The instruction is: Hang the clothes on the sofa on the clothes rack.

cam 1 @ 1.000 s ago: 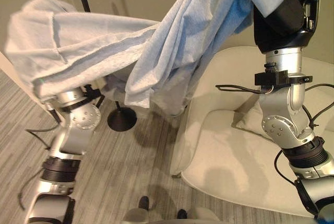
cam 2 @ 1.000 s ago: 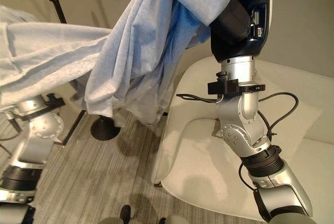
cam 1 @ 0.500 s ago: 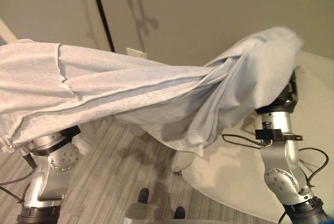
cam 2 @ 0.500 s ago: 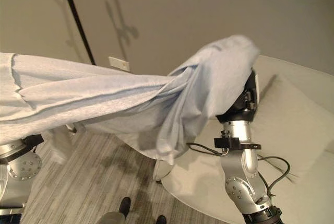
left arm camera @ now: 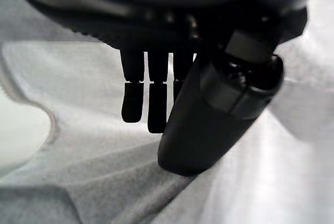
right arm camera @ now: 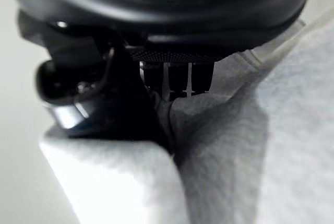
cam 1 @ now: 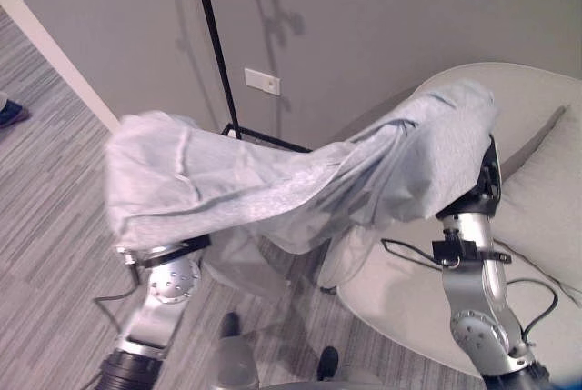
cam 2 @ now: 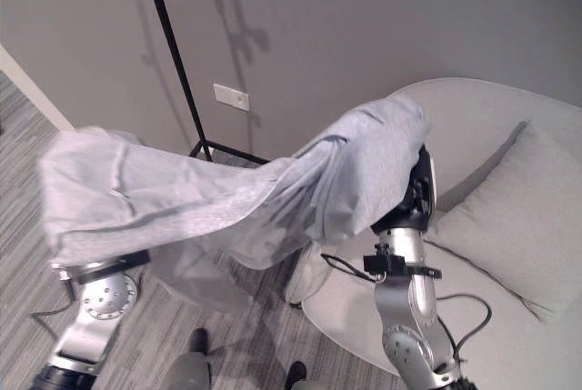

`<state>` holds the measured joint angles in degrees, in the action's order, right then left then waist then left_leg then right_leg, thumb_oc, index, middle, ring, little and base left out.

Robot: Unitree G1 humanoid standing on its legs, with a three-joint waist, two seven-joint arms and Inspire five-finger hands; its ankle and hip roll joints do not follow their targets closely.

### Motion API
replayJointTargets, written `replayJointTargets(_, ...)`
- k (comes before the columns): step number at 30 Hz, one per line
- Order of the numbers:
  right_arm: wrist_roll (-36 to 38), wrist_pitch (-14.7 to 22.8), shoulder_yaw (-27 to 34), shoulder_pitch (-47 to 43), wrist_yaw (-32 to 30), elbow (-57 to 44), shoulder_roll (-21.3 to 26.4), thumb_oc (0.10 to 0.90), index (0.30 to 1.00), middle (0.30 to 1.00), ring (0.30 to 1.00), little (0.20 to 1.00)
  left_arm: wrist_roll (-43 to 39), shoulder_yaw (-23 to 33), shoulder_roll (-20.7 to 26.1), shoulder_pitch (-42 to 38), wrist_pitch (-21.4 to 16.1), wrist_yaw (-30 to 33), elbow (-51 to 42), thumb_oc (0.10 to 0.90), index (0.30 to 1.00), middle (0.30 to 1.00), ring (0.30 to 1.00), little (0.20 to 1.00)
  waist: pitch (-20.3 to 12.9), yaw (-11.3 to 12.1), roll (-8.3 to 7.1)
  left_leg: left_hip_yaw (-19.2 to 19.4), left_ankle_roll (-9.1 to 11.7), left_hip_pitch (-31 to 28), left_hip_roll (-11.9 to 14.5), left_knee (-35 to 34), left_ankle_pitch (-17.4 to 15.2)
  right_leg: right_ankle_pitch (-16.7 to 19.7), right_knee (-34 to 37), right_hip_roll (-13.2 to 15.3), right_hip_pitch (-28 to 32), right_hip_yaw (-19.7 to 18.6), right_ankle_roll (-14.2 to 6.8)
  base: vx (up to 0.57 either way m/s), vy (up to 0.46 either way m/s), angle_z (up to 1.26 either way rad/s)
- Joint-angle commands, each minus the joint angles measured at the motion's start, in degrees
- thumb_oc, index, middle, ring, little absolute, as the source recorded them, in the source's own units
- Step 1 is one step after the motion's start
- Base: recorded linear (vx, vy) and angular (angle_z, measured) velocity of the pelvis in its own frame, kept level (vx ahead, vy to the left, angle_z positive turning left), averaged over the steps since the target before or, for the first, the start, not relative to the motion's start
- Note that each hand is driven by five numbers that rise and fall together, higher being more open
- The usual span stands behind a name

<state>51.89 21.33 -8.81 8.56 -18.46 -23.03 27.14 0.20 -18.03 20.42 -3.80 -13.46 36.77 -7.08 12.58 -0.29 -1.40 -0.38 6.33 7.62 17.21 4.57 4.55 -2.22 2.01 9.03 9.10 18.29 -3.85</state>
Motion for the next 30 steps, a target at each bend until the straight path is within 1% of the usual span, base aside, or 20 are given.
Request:
replayJointTargets(1, -9.5, 4.6, 2.1, -5.4, -2.0, -3.9, -0.2, 0.4, 0.3, 0.3, 0.3, 0.3, -2.1, 1.0, 1.4, -8.0, -5.0, -2.4, -5.0, 0.4, 0.3, 0.3, 0.3, 0.3, -6.9, 0.7, -0.57, -0.8, 2.6, -5.5, 1.4, -7.7, 3.3, -1.6, -2.2, 2.8, -3.4, -3.8, -5.3, 0.14, 0.268, 0.13)
replayJointTargets(2, -9.5, 4.6, 2.1, -5.4, -2.0, -3.9, -0.2, 0.4, 0.3, 0.3, 0.3, 0.3, -2.1, 1.0, 1.4, -8.1, -5.0, -2.4, -5.0, 0.4, 0.3, 0.3, 0.3, 0.3, -6.9, 0.7, -0.57, -0.8, 2.6, -5.5, 1.4, -7.7, 3.3, -1.5, -2.2, 2.8, -3.4, -3.8, -5.3, 0.17, 0.443, 0.16)
replayJointTargets(3, -11.2, 4.8, 3.5, -5.9, -3.1, -3.9, -0.5, 0.4, 0.3, 0.3, 0.3, 0.3, -1.9, -0.2, 1.4, -9.3, -5.0, -3.1, -4.2, 0.4, 0.3, 0.3, 0.3, 0.3, -7.4, -0.2, -0.02, 0.1, 3.0, -5.6, -0.4, -7.7, 1.1, -0.4, -2.7, 4.7, -3.5, -4.4, -6.0, 0.09, 0.305, 0.21)
replayJointTargets(4, -11.4, 4.8, 3.6, -5.9, -3.3, -4.0, -0.5, 0.4, 0.3, 0.3, 0.3, 0.3, -1.9, -0.3, 1.4, -9.5, -5.1, -3.1, -4.0, 0.4, 0.3, 0.3, 0.3, 0.3, -7.4, -0.1, -0.18, 0.2, 2.9, -5.5, -0.7, -7.4, 0.9, -0.4, -2.7, 5.0, -3.5, -4.5, -6.2, 0.15, 0.561, 0.26)
replayJointTargets(6, -13.9, 5.5, 5.7, -6.7, -4.8, -4.5, -2.5, 0.4, 0.3, 0.3, 0.3, 0.3, 3.2, -0.1, 4.2, -9.6, -3.9, -1.7, -4.1, 0.4, 0.3, 0.3, 0.3, 0.3, -7.7, -1.2, -1.82, 2.8, 1.7, -7.0, -4.8, -8.8, -2.0, 4.8, -3.2, 8.7, -4.9, -6.3, -8.2, 0.1, 0.456, 0.35)
replayJointTargets(11, -15.4, 6.5, 4.9, -6.2, -4.2, -7.6, -2.6, 0.4, 0.3, 0.3, 0.3, 0.3, 8.7, 5.9, 7.4, -4.0, -4.1, 3.3, -7.7, 0.4, 0.3, 0.3, 0.3, 0.3, -7.5, -1.6, -4.43, 5.4, -2.0, -9.2, -9.9, -9.6, -5.6, 12.3, -5.2, 12.4, -7.3, -9.2, -9.9, 0.04, 0.336, -0.09)
replayJointTargets(13, -15.9, 6.3, 4.7, -5.9, -4.0, -8.4, -2.6, 0.4, 0.3, 0.3, 0.3, 0.3, 9.9, 6.6, 7.9, -3.3, -4.2, 4.4, -7.5, 0.4, 0.3, 0.3, 0.3, 0.3, -7.4, -1.4, -5.13, 5.8, -2.7, -9.7, -10.9, -9.6, -6.3, 13.3, -5.7, 13.1, -7.6, -9.9, -10.2, 0.05, 0.23, -0.12)
replayJointTargets(14, -16.2, 6.0, 4.9, -4.0, -2.5, -9.3, -2.6, 0.4, 0.3, 0.3, 0.3, 0.3, 11.7, 7.5, 8.4, -1.8, -4.0, 5.3, -7.0, 0.4, 0.3, 0.3, 0.3, 0.3, -7.4, -1.5, -5.94, 6.1, -4.0, -11.0, -12.7, -9.6, -7.8, 14.5, -7.2, 14.2, -7.8, -10.5, -10.0, 0.05, 0.184, -0.03)
replayJointTargets(15, -16.2, 6.0, 4.9, -3.9, -2.5, -9.3, -2.6, 0.4, 0.3, 0.3, 0.3, 0.3, 11.8, 7.5, 8.4, -1.8, -4.0, 5.3, -7.0, 0.4, 0.3, 0.3, 0.3, 0.3, -7.4, -1.4, -5.98, 6.2, -4.0, -11.0, -12.7, -9.6, -7.8, 14.5, -7.3, 14.2, -7.9, -10.6, -10.0, 0.1, 0.343, -0.06)
replayJointTargets(16, -17.0, 5.3, 5.5, -3.4, -1.9, -8.4, -2.7, 0.4, 0.3, 0.3, 0.3, 0.3, 13.1, 8.9, 9.1, -1.4, -3.6, 6.3, -6.8, 0.4, 0.3, 0.3, 0.3, 0.3, -7.3, -1.5, -6.59, 6.7, -4.9, -12.3, -14.1, -9.6, -8.8, 17.9, -9.5, 15.3, -8.9, -10.5, -10.0, 0.05, 0.234, -0.09)
replayJointTargets(18, -17.3, 5.4, 5.0, -3.4, -2.0, -7.9, -3.3, 0.4, 0.3, 0.3, 0.3, 0.3, 14.5, 10.5, 10.0, -1.7, -2.8, 7.6, -6.8, 0.4, 0.3, 0.3, 0.3, 0.3, -6.8, -0.7, -6.36, 7.9, -5.9, -13.2, -14.8, -9.6, -9.6, 17.6, -12.7, 16.1, -10.1, -8.4, -9.5, 0.05, 0.306, -0.18)
replayJointTargets(20, -17.3, 5.6, 4.5, -3.0, -1.0, -8.1, -3.6, 0.4, 0.3, 0.3, 0.3, 0.3, 16.3, 11.3, 10.3, -2.0, -3.1, 8.1, -6.3, 0.4, 0.3, 0.3, 0.3, 0.3, -6.3, -1.1, -5.79, 7.9, -6.8, -14.6, -15.2, -9.6, -10.4, 14.2, -17.6, 13.1, -11.6, -8.9, -8.3, 0.05, 0.207, -0.3)
replayJointTargets(21, -17.2, 5.6, 4.6, -3.0, -0.9, -8.1, -3.6, 0.4, 0.3, 0.3, 0.3, 0.3, 16.3, 11.4, 10.2, -2.0, -3.1, 8.1, -6.3, 0.4, 0.3, 0.3, 0.3, 0.3, -6.4, -1.0, -5.81, 7.9, -6.7, -14.4, -15.2, -9.6, -10.1, 14.3, -17.6, 13.1, -11.8, -8.9, -8.1, 0.08, 0.195, -0.22)
replayJointTargets(22, -17.2, 5.7, 4.6, -3.0, 0.1, -8.0, -3.0, 0.4, 0.3, 0.3, 0.3, 0.3, 17.3, 12.1, 9.8, -2.4, -3.2, 9.0, -5.2, 0.4, 0.3, 0.3, 0.3, 0.3, -6.4, -1.8, -5.18, 7.9, -7.2, -15.2, -15.2, -9.6, -10.4, 8.1, -19.3, 6.9, -13.5, -10.5, -6.4, 0.09, 0.157, -0.07)
replayJointTargets(24, -16.6, 5.6, 5.0, -2.6, 1.5, -7.8, -1.7, 0.4, 0.3, 0.3, 0.3, 0.3, 18.0, 12.9, 9.2, -2.5, -2.8, 8.9, -4.8, 0.4, 0.3, 0.3, 0.3, 0.3, -6.6, -2.4, -4.71, 7.6, -7.3, -15.2, -15.2, -9.6, -10.5, 1.8, -18.1, 0.0, -14.5, -11.0, -4.6, 0.13, 0.131, 0.0)
replayJointTargets(25, -16.4, 5.6, 5.4, -2.5, 2.0, -7.5, -1.0, 0.4, 0.3, 0.3, 0.3, 0.3, 17.9, 13.1, 8.7, -2.7, -2.9, 8.7, -4.6, 0.4, 0.3, 0.3, 0.3, 0.3, -6.7, -2.8, -4.75, 7.0, -7.2, -15.3, -15.6, -9.6, -10.5, 0.4, -17.1, -3.2, -14.9, -11.7, -4.1, 0.11, 0.06, 0.04)
replayJointTargets(26, -16.4, 5.6, 5.9, -2.4, 2.5, -7.0, -0.2, 0.4, 0.3, 0.3, 0.3, 0.3, 17.5, 13.2, 8.1, -3.3, -2.9, 8.7, -4.1, 0.4, 0.3, 0.3, 0.3, 0.3, -6.7, -3.3, -4.9, 6.2, -7.2, -15.0, -16.1, -9.6, -10.2, 0.3, -15.4, -6.7, -15.9, -13.0, -3.5, 0.09, 0.051, 0.12)
replayJointTargets(28, -16.9, 5.5, 6.7, -1.8, 2.6, -6.2, 0.2, 0.4, 0.3, 0.3, 0.3, 0.3, 17.1, 12.7, 6.7, -4.3, -3.4, 8.7, -3.3, 0.4, 0.3, 0.3, 0.3, 0.3, -6.7, -4.5, -5.23, 4.2, -7.3, -14.8, -17.5, -9.6, -10.1, 0.8, -12.8, -11.2, -17.4, -16.5, -2.9, 0.09, 0.049, 0.45)
replayJointTargets(29, -16.9, 5.5, 6.7, -1.8, 2.6, -6.2, 0.2, 0.4, 0.3, 0.3, 0.3, 0.3, 17.2, 12.7, 6.7, -4.3, -3.4, 8.8, -3.3, 0.4, 0.3, 0.3, 0.3, 0.3, -6.7, -4.5, -5.2, 4.1, -7.3, -14.8, -17.4, -9.6, -10.2, 0.9, -12.8, -11.2, -17.4, -16.4, -2.9, 0.15, 0.034, 0.88)
replayJointTargets(30, -17.8, 5.8, 7.1, -1.9, 2.1, -5.3, 0.7, 0.4, 0.3, 0.3, 0.3, 0.3, 17.2, 11.1, 5.5, -5.7, -4.3, 8.4, -2.5, 0.4, 0.3, 0.3, 0.3, 0.3, -6.7, -5.5, -5.56, 2.7, -7.3, -14.8, -18.6, -9.6, -10.2, 1.9, -10.1, -12.5, -17.5, -19.2, -2.4, 0.16, -0.005, 0.87)
